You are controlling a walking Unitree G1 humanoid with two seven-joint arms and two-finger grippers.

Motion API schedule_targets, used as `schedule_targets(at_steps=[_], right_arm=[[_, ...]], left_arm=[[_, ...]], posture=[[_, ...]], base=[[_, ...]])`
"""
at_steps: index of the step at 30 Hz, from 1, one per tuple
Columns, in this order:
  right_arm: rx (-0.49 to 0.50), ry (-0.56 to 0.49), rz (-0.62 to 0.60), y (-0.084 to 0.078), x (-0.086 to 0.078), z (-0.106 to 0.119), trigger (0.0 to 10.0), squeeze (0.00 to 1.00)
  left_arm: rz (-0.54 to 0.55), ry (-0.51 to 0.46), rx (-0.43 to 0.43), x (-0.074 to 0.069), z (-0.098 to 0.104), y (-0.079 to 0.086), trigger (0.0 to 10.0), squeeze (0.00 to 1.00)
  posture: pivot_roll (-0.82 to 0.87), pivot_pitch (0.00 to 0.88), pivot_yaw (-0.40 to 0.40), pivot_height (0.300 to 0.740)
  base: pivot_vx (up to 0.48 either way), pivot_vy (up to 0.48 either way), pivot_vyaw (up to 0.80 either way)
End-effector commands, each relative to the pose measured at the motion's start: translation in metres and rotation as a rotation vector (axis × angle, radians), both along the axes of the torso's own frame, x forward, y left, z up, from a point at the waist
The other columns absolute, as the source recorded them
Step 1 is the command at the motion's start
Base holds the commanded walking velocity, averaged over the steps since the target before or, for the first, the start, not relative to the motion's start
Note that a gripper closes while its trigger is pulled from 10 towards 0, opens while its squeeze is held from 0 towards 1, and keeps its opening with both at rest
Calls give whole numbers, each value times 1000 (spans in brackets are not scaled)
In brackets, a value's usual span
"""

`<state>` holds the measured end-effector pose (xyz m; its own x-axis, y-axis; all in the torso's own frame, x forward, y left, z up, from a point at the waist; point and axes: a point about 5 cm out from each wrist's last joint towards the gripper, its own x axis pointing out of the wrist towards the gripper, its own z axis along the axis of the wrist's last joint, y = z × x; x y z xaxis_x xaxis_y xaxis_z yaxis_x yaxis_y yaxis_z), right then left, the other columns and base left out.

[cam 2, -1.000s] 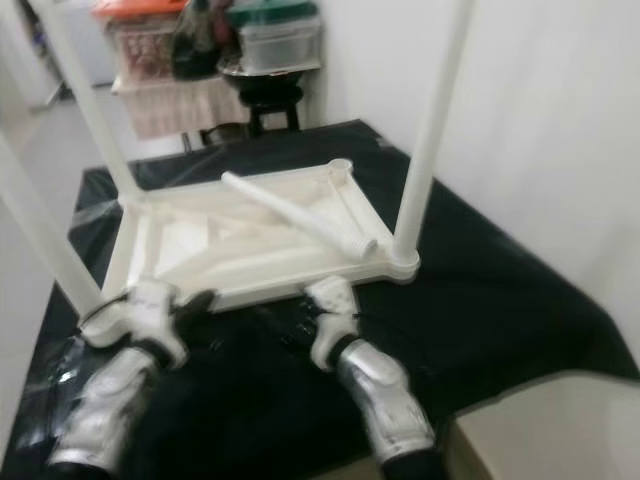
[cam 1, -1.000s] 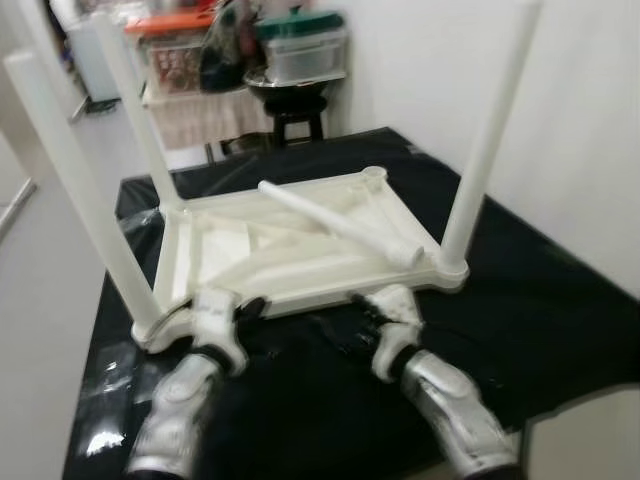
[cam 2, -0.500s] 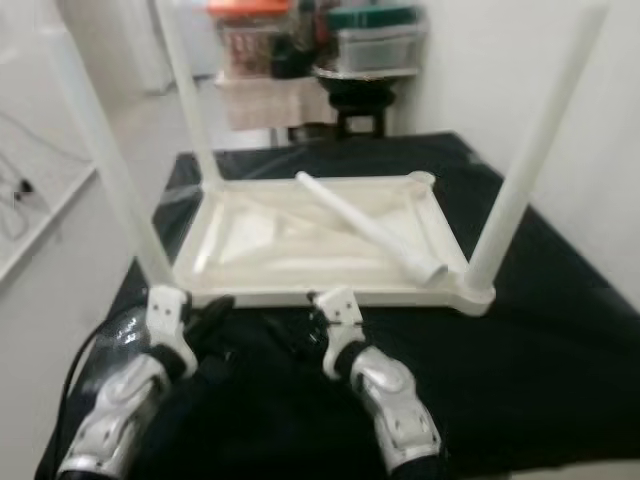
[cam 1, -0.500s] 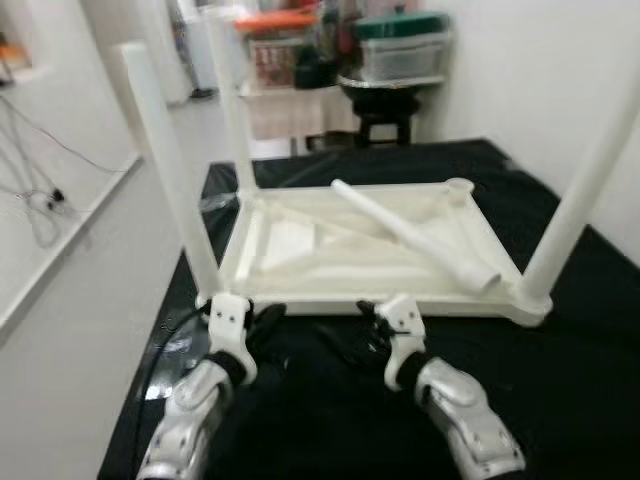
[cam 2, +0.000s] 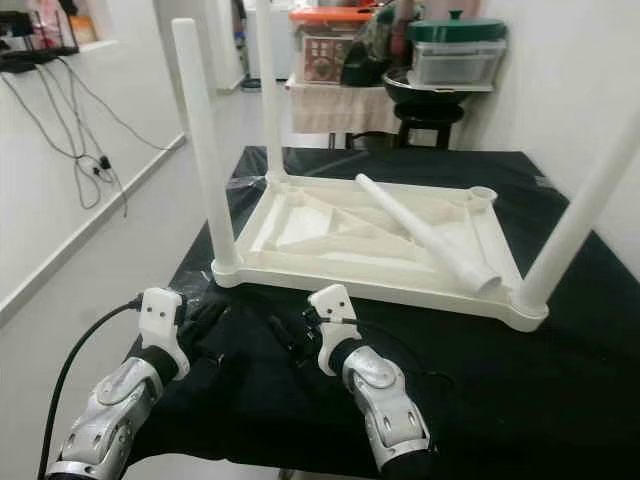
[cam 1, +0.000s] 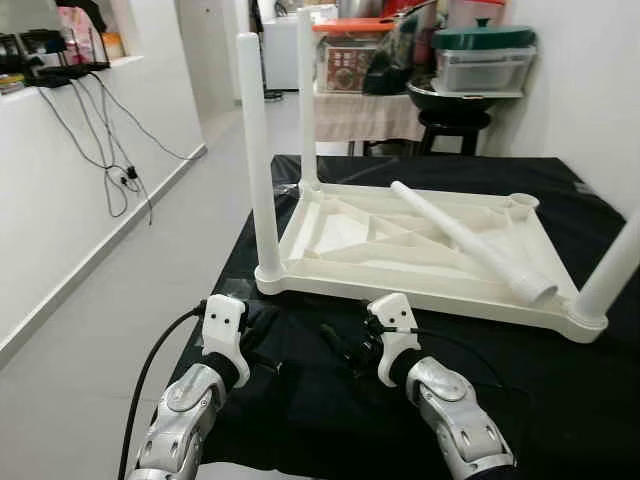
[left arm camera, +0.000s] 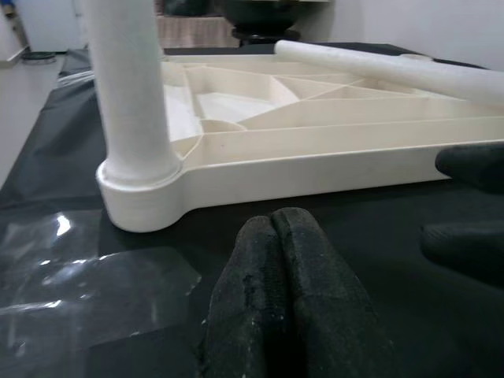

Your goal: Building children table

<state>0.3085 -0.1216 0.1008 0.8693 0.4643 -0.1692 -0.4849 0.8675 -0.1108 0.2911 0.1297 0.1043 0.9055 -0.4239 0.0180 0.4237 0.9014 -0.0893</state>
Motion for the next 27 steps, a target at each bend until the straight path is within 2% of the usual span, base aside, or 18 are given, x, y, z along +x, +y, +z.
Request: schedule_targets(at_steps=[1,2,4,6,7,8,11,13,17,19,20,23,27], right_arm=[[-47,6,-28,-2,4,0,10000,0],[-97,5,-55,-5,8,1,10000,0],[-97,5,-55,-5,8,1,10000,0],[-260,23,-63,-14,34,15,10000,0],[-260,23,-63,-14,34,15,10000,0],[-311,36,-69,-19,42,21,10000,0],[-359,49,-76,-24,50,27,10000,0],[-451,99,-46,-30,62,35,10000,0],[-476,127,-19,-32,66,38,10000,0],[-521,186,75,-31,71,45,10000,0],[-521,186,75,-31,71,45,10000,0],[-586,298,202,-40,80,61,10000,0],[-616,357,226,-48,81,65,10000,0]], left_arm=[[-9,16,14,-2,-3,1,10000,0],[-20,17,18,-3,-3,0,10000,0],[-20,17,18,-3,-3,0,10000,0],[-79,20,37,-9,-4,-6,10000,0],[-79,20,37,-9,-4,-6,10000,0],[-98,20,44,-11,-4,-8,10000,0],[-111,20,48,-13,-5,-10,10000,0],[-120,19,52,-18,-5,-12,10000,0],[-125,18,54,-21,-4,-13,10000,0],[-141,18,68,-26,-4,-15,10000,0],[-141,18,68,-26,-4,-15,10000,0],[-155,30,71,-37,-5,-17,10000,0],[-147,41,66,-43,-5,-17,10000,0]], posture=[[-46,0,2,740],[-42,0,-3,740],[-42,0,-3,740],[-20,0,-18,740],[-20,0,-18,740],[-18,0,-20,740],[-5,0,-30,740],[12,0,-41,740],[27,0,-41,740],[37,0,-46,740],[37,0,-46,740],[62,0,-68,740],[69,0,-75,740]], base=[[0,0,0],[0,0,0],[0,0,0],[0,0,0],[0,0,0],[0,0,0],[0,0,0],[0,0,0],[0,0,0],[0,0,0],[0,0,0],[0,0,0],[0,0,0]])
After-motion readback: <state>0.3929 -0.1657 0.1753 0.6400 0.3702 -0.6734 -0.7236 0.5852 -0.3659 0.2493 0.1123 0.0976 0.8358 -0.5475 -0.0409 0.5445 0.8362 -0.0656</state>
